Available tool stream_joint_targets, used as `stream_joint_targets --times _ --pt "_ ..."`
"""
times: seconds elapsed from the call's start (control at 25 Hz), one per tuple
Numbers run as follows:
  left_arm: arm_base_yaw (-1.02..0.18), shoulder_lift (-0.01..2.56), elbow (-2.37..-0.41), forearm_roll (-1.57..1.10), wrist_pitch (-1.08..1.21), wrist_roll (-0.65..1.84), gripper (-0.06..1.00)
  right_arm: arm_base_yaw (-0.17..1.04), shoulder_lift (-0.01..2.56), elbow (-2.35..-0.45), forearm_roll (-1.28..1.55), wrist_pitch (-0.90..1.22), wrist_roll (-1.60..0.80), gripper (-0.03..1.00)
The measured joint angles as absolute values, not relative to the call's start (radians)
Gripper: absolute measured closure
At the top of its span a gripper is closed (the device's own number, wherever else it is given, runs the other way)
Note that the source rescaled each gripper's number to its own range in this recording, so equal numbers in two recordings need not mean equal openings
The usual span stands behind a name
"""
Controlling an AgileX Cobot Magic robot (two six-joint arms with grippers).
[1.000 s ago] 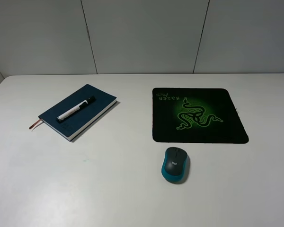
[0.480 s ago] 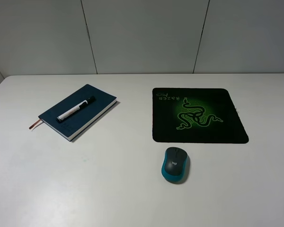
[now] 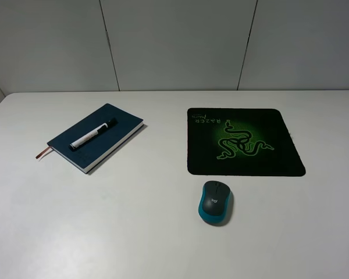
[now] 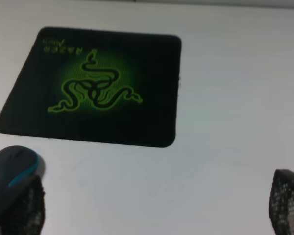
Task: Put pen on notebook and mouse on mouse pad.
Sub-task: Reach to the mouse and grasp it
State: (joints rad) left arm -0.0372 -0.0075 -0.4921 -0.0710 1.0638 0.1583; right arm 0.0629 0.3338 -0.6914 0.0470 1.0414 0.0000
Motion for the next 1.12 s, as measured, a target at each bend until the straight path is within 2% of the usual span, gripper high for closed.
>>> stream_joint_targets --times 0.28,0.44,0.72,1.12 --pt "-0.037 -0.008 -0.492 -0.071 1.064 0.158 -0.05 0.067 0.675 -0.808 0.059 1.085 0.006 -0.03" --pt "-0.037 -0.008 -0.492 -0.071 1.064 0.158 -0.05 0.133 0.828 -0.826 0.058 1.094 0.037 -0.03" --pt "-0.037 -0.008 -0.492 -0.071 1.064 0.158 -0.05 0.283 1.05 -0.827 0.058 1.111 0.218 -0.03" --pt "-0.037 -0.008 -0.492 -0.071 1.064 0.158 -0.05 0.58 1.276 -0.828 0.058 1.037 0.472 -0.03"
